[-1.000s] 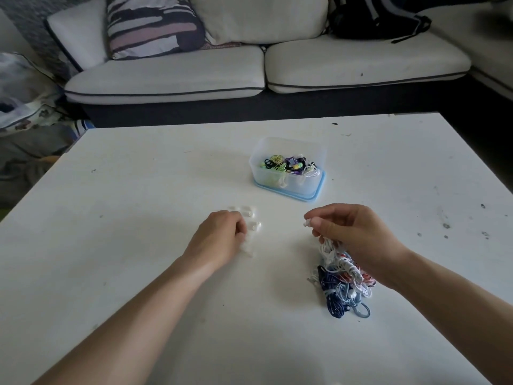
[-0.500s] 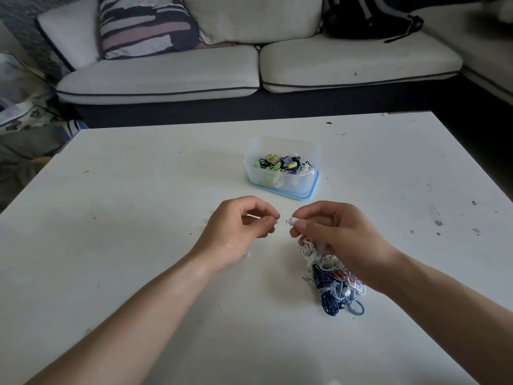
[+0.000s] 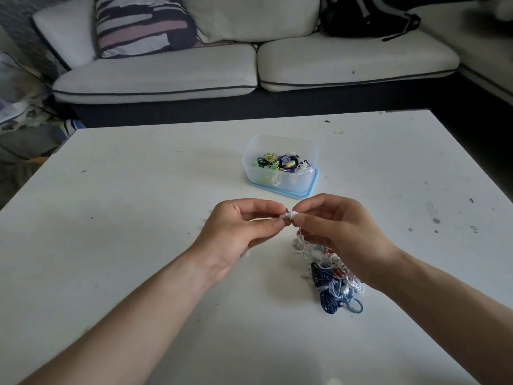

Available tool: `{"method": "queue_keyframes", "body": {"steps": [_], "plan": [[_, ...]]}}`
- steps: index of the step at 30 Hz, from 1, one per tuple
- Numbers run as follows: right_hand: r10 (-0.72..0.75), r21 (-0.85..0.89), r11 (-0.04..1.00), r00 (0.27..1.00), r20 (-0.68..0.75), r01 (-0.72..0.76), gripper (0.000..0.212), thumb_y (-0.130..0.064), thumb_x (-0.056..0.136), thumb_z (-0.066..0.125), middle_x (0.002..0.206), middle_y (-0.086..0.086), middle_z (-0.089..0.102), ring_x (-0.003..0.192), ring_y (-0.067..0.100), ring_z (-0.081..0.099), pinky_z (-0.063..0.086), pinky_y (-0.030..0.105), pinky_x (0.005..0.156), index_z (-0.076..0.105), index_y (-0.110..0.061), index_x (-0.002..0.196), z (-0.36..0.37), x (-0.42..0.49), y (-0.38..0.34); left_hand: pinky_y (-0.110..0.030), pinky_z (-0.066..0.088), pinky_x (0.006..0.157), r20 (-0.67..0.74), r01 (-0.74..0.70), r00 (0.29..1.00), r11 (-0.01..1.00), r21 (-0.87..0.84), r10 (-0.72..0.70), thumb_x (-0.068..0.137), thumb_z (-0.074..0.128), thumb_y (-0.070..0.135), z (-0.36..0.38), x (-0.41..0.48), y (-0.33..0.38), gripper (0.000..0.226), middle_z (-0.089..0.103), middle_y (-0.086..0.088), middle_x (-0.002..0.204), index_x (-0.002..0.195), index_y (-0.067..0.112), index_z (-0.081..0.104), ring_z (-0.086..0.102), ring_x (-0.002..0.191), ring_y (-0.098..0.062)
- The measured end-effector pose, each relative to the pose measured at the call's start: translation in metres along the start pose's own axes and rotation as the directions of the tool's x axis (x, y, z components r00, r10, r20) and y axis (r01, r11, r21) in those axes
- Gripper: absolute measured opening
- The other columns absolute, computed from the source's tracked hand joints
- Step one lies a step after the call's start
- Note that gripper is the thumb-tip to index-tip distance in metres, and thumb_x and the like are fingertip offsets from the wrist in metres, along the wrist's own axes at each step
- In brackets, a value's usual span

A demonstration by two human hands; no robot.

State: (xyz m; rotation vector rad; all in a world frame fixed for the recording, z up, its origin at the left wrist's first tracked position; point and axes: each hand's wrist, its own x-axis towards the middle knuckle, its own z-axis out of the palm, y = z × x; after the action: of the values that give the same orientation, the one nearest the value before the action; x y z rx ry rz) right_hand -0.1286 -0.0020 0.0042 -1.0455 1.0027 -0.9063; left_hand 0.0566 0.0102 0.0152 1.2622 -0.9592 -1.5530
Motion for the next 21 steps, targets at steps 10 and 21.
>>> {"method": "queue_keyframes", "body": {"steps": [10,21], "plan": [[0.013,-0.046,0.999,1.000,-0.021,-0.014,0.010,-0.004,0.079,0.077,0.075,0.008,0.068,0.065,0.017,0.062,0.053,0.024,0.064,0.073,-0.012,0.083,-0.0003,0.0007,-0.0009,-0.020,0.056,0.073,-0.005,0.008,1.000,1.000,0.004,-0.008,0.082,0.065,-0.011,0.0022,-0.0018,0.0005,0.022,0.076,-0.014,0.093,0.094,0.005,0.073,0.074,0.091,-0.022],[0.028,-0.018,0.999,0.999,-0.033,-0.029,0.006,-0.004,0.082,0.074,0.075,0.010,0.068,0.065,0.018,0.060,0.052,0.023,0.063,0.071,-0.008,0.085,-0.0002,0.0005,-0.0002,-0.022,0.056,0.074,-0.015,-0.024,1.000,0.998,0.061,0.025,0.085,0.066,-0.005,0.0040,-0.0034,-0.0006,0.016,0.076,-0.015,0.093,0.091,0.007,0.074,0.074,0.090,-0.024]]}}
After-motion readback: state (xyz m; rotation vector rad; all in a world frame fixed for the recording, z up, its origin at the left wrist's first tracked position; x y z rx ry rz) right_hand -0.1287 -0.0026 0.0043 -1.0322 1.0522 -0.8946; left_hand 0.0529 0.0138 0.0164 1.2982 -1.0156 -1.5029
